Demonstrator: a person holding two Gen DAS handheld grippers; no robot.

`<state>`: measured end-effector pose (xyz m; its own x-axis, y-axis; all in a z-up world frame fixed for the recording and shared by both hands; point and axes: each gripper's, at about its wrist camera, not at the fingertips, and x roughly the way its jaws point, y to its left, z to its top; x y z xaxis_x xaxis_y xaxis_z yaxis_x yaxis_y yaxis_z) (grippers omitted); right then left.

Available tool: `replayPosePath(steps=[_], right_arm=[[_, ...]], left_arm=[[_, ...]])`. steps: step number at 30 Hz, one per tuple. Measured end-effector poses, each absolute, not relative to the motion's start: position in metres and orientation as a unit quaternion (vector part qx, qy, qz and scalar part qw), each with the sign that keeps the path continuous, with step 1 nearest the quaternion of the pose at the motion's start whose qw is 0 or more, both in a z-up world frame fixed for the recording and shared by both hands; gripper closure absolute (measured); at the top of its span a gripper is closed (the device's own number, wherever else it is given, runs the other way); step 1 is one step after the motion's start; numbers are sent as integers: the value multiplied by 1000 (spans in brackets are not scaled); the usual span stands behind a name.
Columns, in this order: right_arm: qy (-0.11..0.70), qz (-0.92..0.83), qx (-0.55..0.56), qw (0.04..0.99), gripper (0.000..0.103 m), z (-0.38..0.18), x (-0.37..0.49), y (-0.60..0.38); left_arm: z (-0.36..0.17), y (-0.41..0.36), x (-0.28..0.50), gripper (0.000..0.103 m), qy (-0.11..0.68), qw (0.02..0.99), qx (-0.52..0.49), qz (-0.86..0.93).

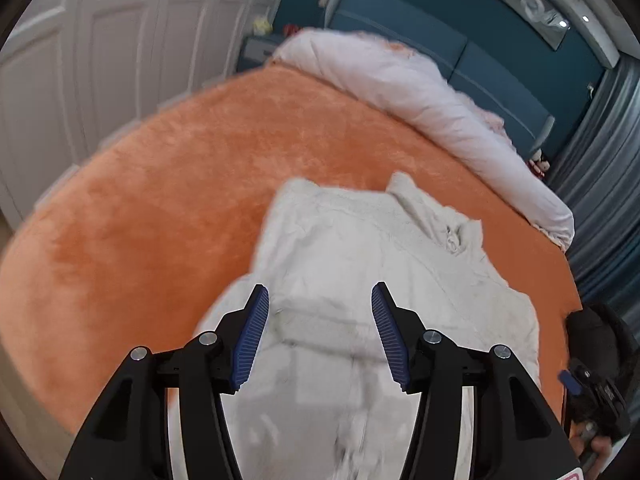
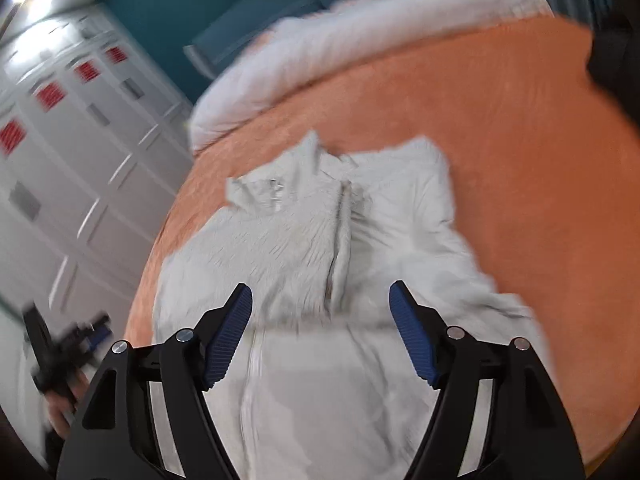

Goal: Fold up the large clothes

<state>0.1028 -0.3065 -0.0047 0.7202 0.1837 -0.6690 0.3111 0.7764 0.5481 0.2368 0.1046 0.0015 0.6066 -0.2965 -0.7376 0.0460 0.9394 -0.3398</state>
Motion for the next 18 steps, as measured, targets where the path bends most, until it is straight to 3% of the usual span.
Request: replayPosePath(steps=[4, 7, 9, 12, 15, 17, 18], right_arm=[[425, -34, 360, 830, 38, -47, 153, -299], [464, -21, 327, 823, 68, -56, 172, -275], [462, -8, 303, 834, 95, -46, 181, -263], [429, 37, 303, 850, 98, -7, 183, -250], [343, 134, 319, 873, 99, 76, 190, -230], [288, 183, 306, 889, 99, 123, 188, -222], [265, 194, 289, 899, 99, 140, 185, -218]], left_arm=[[-51, 92, 259, 52, 486, 854, -158, -91], [-56, 90, 242, 51, 486, 848, -163, -136], [-54, 81, 226, 38, 472, 864, -92, -152], [-71, 73, 218, 35, 477, 865, -3, -153], [-84, 77, 226, 36, 480, 869, 31, -121], [-79, 91, 242, 54, 464, 882, 1, -80], [-75, 97, 247, 53, 458, 886, -19, -73]])
